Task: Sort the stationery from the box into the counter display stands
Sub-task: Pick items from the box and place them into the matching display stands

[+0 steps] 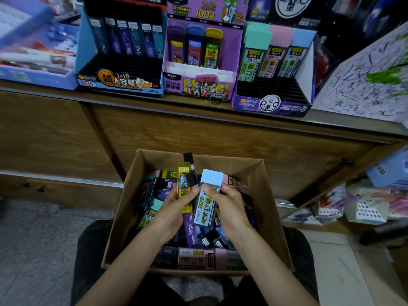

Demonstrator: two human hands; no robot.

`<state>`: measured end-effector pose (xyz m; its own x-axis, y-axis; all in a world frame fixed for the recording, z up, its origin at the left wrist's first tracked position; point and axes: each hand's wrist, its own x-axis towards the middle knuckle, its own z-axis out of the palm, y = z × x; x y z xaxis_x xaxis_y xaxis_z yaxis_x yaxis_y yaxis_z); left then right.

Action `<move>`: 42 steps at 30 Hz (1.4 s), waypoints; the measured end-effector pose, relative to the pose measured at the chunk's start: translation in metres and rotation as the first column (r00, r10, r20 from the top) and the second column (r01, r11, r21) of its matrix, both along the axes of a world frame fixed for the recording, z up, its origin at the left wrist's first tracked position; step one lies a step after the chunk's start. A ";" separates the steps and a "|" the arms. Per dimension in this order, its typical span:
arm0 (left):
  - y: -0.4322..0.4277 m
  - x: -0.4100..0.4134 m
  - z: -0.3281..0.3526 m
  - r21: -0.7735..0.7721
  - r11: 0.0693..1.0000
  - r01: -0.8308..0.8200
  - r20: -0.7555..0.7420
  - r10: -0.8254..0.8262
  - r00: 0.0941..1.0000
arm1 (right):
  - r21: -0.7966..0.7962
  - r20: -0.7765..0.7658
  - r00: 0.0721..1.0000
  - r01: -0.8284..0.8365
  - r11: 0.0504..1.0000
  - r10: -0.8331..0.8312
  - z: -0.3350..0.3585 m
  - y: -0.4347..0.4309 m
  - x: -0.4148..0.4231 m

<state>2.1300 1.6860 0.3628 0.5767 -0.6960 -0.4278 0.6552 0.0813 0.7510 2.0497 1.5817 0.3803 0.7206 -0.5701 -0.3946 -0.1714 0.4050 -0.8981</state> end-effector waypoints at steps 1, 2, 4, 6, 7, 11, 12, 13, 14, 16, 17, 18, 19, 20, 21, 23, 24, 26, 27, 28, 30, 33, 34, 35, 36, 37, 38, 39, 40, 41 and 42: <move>0.001 0.001 0.000 0.008 1.000 -0.008 0.008 0.008 1.000 | -0.002 0.002 1.000 -0.001 1.000 0.001 0.000 0.000 0.000; 0.001 0.002 0.001 0.018 1.000 -0.012 0.022 0.011 1.000 | 0.001 0.002 1.000 0.002 1.000 -0.002 0.001 0.001 0.001; 0.002 0.005 0.002 0.026 1.000 -0.016 0.053 0.015 0.998 | 0.017 0.001 1.000 0.022 1.000 -0.022 0.002 0.002 0.003; 0.003 0.008 0.005 0.038 0.999 -0.026 0.072 0.023 0.997 | 0.057 0.006 1.000 0.030 0.998 -0.031 0.003 0.003 0.004; 0.003 0.009 0.005 0.046 0.999 -0.029 0.084 0.025 0.996 | 0.085 0.009 1.000 0.026 0.996 -0.026 0.004 0.004 0.004; 0.004 0.013 0.008 0.075 0.996 -0.047 0.155 0.035 0.987 | 0.141 0.014 1.000 0.014 0.990 -0.016 0.007 0.003 0.004; 0.004 0.014 0.008 0.082 0.995 -0.058 0.178 0.042 0.983 | 0.150 0.017 1.000 0.019 0.988 -0.022 0.008 0.002 0.005; 0.004 0.015 0.009 0.087 0.994 -0.067 0.203 0.048 0.978 | 0.162 0.022 0.999 0.027 0.986 -0.031 0.009 0.001 0.005; 0.004 0.016 0.010 0.089 0.993 -0.073 0.230 0.050 0.972 | 0.173 0.030 0.999 0.034 0.984 -0.039 0.010 0.000 0.006; 0.004 0.016 0.012 0.088 0.993 -0.085 0.280 0.057 0.958 | 0.174 0.037 0.998 0.034 0.984 -0.041 0.012 -0.001 0.007; 0.003 0.017 0.013 0.085 0.992 -0.094 0.306 0.064 0.950 | 0.166 0.036 0.999 0.024 0.986 -0.030 0.014 -0.002 0.008; 0.003 0.016 0.014 0.078 0.991 -0.106 0.329 0.075 0.941 | 0.157 0.035 0.999 0.008 0.988 -0.013 0.017 -0.003 0.009; 0.003 0.016 0.016 0.065 0.991 -0.120 0.346 0.091 0.934 | 0.148 0.034 0.999 -0.011 0.989 0.006 0.020 -0.003 0.010; 0.003 0.017 0.019 0.048 0.990 -0.135 0.357 0.109 0.928 | 0.137 0.035 0.999 -0.028 0.990 0.023 0.023 -0.004 0.011; 0.004 0.017 0.021 0.031 0.988 -0.150 0.365 0.129 0.922 | 0.124 0.037 0.999 -0.039 0.992 0.035 0.027 -0.006 0.012; 0.005 0.021 0.026 0.005 0.985 -0.170 0.383 0.155 0.911 | 0.114 0.055 0.997 -0.062 0.992 0.056 0.034 -0.009 0.014; 0.006 0.023 0.030 0.006 0.986 -0.169 0.392 0.153 0.907 | 0.119 0.068 0.995 -0.082 0.990 0.074 0.038 -0.011 0.015; 0.005 0.029 0.038 0.017 0.988 -0.152 0.394 0.133 0.910 | 0.110 0.090 0.990 -0.116 0.987 0.106 0.045 -0.012 0.017; 0.005 0.032 0.043 0.014 0.989 -0.145 0.384 0.128 0.915 | 0.093 0.091 0.989 -0.123 0.988 0.114 0.049 -0.013 0.018; 0.005 0.035 0.047 0.010 0.990 -0.139 0.377 0.125 0.918 | 0.075 0.088 0.989 -0.123 0.990 0.116 0.053 -0.014 0.019; 0.004 0.041 0.057 0.008 0.992 -0.128 0.391 0.115 0.913 | 0.038 0.082 0.989 -0.123 0.992 0.120 0.062 -0.017 0.022; 0.003 0.049 0.073 0.011 0.993 -0.114 0.419 0.099 0.902 | -0.024 0.072 0.989 -0.129 0.991 0.131 0.078 -0.025 0.026; 0.002 0.052 0.079 0.013 0.993 -0.117 0.428 0.100 0.898 | -0.007 0.082 0.990 -0.116 0.993 0.116 0.084 -0.028 0.029; 0.002 0.055 0.085 0.018 0.992 -0.123 0.436 0.103 0.894 | 0.040 0.096 0.992 -0.089 0.995 0.085 0.090 -0.032 0.032; 0.001 0.058 0.091 0.021 0.991 -0.130 0.441 0.107 0.891 | 0.097 0.109 0.993 -0.058 0.994 0.047 0.096 -0.035 0.036; 0.000 0.061 0.096 0.020 0.990 -0.138 0.442 0.115 0.890 | 0.129 0.117 0.993 -0.037 0.991 0.022 0.104 -0.038 0.039; 0.000 0.065 0.102 0.019 0.989 -0.149 0.443 0.126 0.888 | 0.129 0.125 0.992 -0.032 0.991 0.016 0.112 -0.041 0.043; 0.000 0.069 0.108 0.025 0.986 -0.163 0.448 0.134 0.884 | 0.095 0.137 0.990 -0.043 0.995 0.030 0.121 -0.044 0.047; 0.000 0.073 0.114 0.035 0.984 -0.173 0.455 0.139 0.880 | 0.032 0.151 0.987 -0.063 0.998 0.057 0.131 -0.047 0.050; 0.000 0.077 0.120 0.036 0.983 -0.181 0.461 0.145 0.875 | -0.058 0.160 0.983 -0.082 0.995 0.090 0.141 -0.051 0.053; 0.000 0.080 0.126 0.029 0.981 -0.190 0.470 0.154 0.869 | -0.163 0.161 0.980 -0.090 0.982 0.117 0.153 -0.054 0.055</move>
<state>2.2103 1.6861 0.4889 0.8285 -0.5454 -0.1267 0.2109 0.0943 0.9729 2.1046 1.5273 0.5328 0.8275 -0.5335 -0.1749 -0.0453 0.2471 -0.9679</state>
